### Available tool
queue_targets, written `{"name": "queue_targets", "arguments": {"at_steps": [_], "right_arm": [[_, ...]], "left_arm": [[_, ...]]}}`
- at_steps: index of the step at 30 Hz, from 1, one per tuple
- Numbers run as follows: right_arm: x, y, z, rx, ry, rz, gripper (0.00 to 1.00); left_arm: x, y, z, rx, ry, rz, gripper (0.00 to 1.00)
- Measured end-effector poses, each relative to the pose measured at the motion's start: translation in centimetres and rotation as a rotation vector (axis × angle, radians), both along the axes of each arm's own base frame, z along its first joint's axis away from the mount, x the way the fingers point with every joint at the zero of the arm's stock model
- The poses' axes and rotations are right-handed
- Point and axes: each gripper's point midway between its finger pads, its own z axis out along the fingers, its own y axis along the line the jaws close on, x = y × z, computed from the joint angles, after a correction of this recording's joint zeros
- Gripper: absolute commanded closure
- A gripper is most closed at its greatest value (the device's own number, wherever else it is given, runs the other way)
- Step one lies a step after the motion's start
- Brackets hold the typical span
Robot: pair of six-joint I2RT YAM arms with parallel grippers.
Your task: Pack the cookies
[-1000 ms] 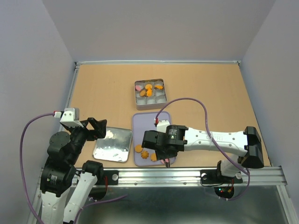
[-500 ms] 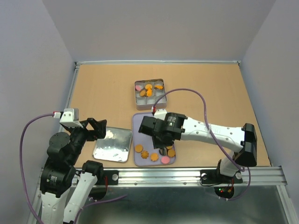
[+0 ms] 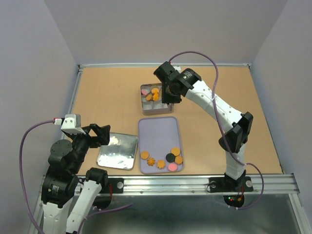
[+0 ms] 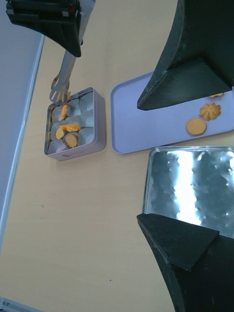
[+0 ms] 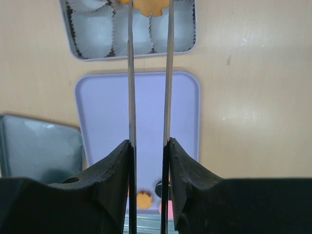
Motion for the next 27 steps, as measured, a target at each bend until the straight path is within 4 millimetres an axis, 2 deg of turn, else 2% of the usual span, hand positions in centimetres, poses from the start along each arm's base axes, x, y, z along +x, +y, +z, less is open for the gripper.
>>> {"name": "queue_targets", "arguments": {"at_steps": [6,9,21,27], "right_arm": [[3.1,-1.7,-3.2,-0.050,0.065,-0.024,0.72],[3.6,-2.1,-4.0,-0.062,0.082,-0.031,0.72],[4.4,-1.8,-5.2,-0.058,0.102,-0.024,0.72],[5.7,-1.0,-6.0,-0.051,0.100,-0.021,0.72]], "left_arm": [[0.0,0.0,0.0,0.000,0.000,0.000,0.01],[0.0,0.0,0.0,0.000,-0.001,0.000,0.01],[-0.1,-0.4,0.0,-0.002,0.000,-0.024,0.01],[-0.1,-0.5,0.0,-0.001,0.002,-0.030,0.01]]}}
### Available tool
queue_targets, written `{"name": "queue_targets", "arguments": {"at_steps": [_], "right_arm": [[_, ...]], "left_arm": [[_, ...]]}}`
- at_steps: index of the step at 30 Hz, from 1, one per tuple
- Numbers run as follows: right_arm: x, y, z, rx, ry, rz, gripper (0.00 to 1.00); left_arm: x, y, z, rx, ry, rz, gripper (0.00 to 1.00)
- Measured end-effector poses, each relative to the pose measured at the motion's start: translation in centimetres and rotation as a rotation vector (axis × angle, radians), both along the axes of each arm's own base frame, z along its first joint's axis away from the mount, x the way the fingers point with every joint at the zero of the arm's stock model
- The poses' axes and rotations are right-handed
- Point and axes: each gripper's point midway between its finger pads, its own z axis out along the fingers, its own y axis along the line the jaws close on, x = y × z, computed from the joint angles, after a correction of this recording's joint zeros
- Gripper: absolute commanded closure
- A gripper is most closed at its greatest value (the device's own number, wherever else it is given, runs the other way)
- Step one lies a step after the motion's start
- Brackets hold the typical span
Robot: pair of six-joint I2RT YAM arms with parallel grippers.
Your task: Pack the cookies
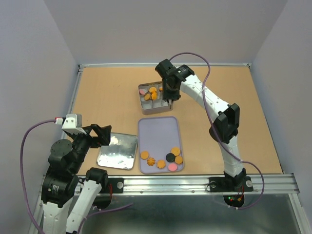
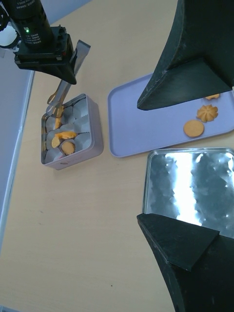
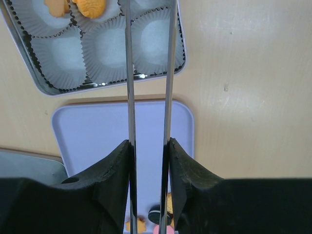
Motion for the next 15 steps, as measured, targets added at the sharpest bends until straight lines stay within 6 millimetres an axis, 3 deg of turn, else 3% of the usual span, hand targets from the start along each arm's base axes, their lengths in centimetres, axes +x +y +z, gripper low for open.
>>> {"name": "queue_targets", "arguments": {"at_steps": [6,9,15], "right_arm": [[0.30,0.19,-0.17,0.012,0.000,0.000,0.67],[0.33,0.23,-0.16,0.014,-0.002,0.000,0.48],[0.31,0.42,-0.14,0.020,0.000,0.014,0.46]], "left_arm": [[0.09,0.00,-0.08,0.001,0.005,0.001,0.01],[0.12,0.00,-0.09,0.001,0.006,0.002,0.01],[0.13,0.04,-0.09,0.002,0.006,0.004,0.01]]}}
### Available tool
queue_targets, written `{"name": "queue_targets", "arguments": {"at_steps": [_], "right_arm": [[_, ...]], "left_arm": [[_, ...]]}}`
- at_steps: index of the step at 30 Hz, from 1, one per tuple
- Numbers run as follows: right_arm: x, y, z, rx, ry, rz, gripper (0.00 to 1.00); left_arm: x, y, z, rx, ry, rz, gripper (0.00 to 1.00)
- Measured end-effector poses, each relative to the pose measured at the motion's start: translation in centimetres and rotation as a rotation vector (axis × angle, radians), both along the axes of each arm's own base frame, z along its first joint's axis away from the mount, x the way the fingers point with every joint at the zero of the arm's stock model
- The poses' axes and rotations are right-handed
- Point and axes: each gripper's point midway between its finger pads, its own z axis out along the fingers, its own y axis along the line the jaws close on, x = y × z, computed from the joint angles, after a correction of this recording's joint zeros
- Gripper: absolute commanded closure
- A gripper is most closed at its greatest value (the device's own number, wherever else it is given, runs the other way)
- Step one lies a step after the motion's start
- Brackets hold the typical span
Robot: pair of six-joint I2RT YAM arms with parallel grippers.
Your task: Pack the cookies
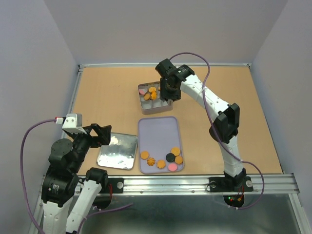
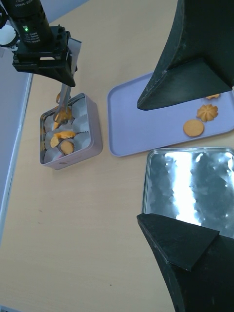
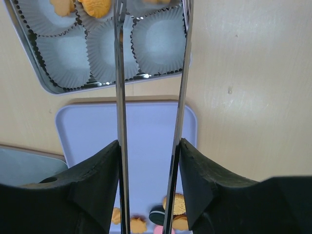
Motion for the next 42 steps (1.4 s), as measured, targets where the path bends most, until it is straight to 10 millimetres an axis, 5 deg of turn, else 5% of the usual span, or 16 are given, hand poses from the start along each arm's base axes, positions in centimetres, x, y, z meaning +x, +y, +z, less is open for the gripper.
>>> {"name": "queue_targets", "arguments": {"at_steps": [19,29,35,42], "right_arm": [[-0.1,0.0,0.7,0.012,-0.008,0.001,0.46],[-2.0,-0.5,6.7,0.128,-0.087,0.009,0.51],[-7.3,-1.7,9.4,0.204,-0.098,0.038,0.54],[-18.4,0.9,5.4,0.196,0.018,0.205,0.55]], "left_arm": [[0.0,0.0,0.0,0.000,0.000,-0.001,0.01],[0.0,0.0,0.0,0.000,0.000,-0.001,0.01],[0.0,0.0,0.0,0.000,0.000,-0.001,0.01],[0.1,0.0,-0.4,0.002,0.009,-0.002,0.01]]}}
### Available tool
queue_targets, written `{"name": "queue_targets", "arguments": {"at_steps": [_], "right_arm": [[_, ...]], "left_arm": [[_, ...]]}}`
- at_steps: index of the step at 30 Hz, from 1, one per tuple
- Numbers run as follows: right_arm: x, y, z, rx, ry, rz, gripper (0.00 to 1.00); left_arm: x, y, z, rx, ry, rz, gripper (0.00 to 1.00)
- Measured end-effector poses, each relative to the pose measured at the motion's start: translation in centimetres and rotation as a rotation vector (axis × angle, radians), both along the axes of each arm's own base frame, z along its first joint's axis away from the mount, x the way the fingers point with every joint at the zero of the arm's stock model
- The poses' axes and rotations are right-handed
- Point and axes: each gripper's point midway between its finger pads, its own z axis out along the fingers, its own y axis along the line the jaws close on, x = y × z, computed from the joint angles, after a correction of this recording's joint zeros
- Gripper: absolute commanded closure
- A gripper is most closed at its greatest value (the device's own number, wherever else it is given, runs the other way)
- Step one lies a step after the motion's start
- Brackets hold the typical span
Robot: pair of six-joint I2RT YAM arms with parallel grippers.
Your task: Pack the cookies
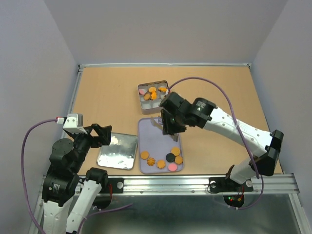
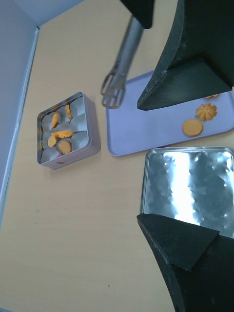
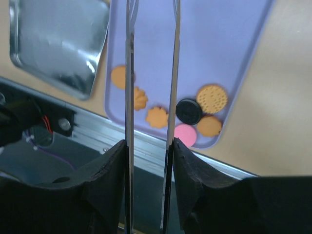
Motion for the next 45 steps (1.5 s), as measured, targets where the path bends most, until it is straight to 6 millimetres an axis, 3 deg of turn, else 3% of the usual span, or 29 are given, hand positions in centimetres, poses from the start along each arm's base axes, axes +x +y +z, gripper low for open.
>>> {"name": "queue_targets", "arguments": {"at_steps": [3,7,14,21,30,39,45], "right_arm": [[-4.8,0.9,-2.2,0.003,0.040,0.073,0.55],[-9.4,0.9,-3.8,-0.007,0.090,0.126,0.55],[-13.2,2.8,-3.8,0.025,0.090,0.192,0.55],[-14.2,3.8,-5.6,-0.021,0.103,0.207,0.55],[-14.2,3.9,-6.0,-0.029,0.106,0.201,0.54],[-15.0,4.5,-8.1,-0.090,0.126,0.223,0.52],[-15.0,4.6,-8.5,-0.101,0.127,0.228,0.51]], "left_arm": [[0.0,0.0,0.0,0.000,0.000,0.000,0.01],[0.0,0.0,0.0,0.000,0.000,0.000,0.01],[0.0,0.0,0.0,0.000,0.001,0.000,0.01],[0.0,0.0,0.0,-0.002,0.001,0.002,0.01],[0.0,0.0,0.0,-0.004,0.002,0.002,0.01],[0.0,0.0,0.0,-0.004,0.001,0.002,0.01],[0.0,0.0,0.0,-0.005,0.002,0.004,0.01]]}}
